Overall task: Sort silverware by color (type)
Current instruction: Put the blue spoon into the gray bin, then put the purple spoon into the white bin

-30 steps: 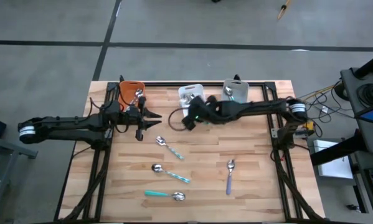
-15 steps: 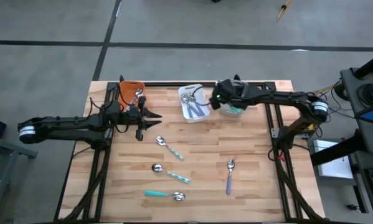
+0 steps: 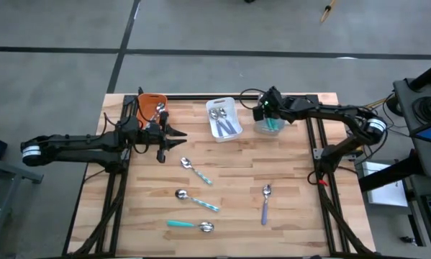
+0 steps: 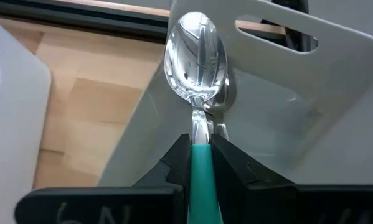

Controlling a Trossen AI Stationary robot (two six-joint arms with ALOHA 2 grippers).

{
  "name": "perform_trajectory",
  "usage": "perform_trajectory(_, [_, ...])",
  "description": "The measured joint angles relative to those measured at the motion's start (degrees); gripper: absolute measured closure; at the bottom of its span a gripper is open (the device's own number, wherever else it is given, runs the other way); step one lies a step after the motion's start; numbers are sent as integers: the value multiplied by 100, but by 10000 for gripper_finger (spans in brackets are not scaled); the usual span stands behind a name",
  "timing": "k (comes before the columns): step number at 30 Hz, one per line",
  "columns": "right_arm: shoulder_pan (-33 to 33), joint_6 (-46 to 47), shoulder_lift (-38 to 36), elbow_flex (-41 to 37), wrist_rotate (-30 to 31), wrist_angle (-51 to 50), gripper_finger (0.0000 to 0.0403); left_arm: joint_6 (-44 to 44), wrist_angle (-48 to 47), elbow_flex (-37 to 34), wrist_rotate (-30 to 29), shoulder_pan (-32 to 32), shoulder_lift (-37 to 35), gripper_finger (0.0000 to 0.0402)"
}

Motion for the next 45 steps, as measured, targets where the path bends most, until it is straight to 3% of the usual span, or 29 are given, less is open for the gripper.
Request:
perform_trajectory(25, [-57, -70, 843, -2, 9, 132, 368, 24, 6, 0, -2, 2, 2, 322])
perform_trajectory(37, [-51, -109, 782, 0, 48, 156, 302, 45, -15, 0, -250, 1, 2, 322])
perform_trajectory(45, [115, -108, 153, 299, 61, 133, 307, 44, -48, 0, -284, 2, 4, 322])
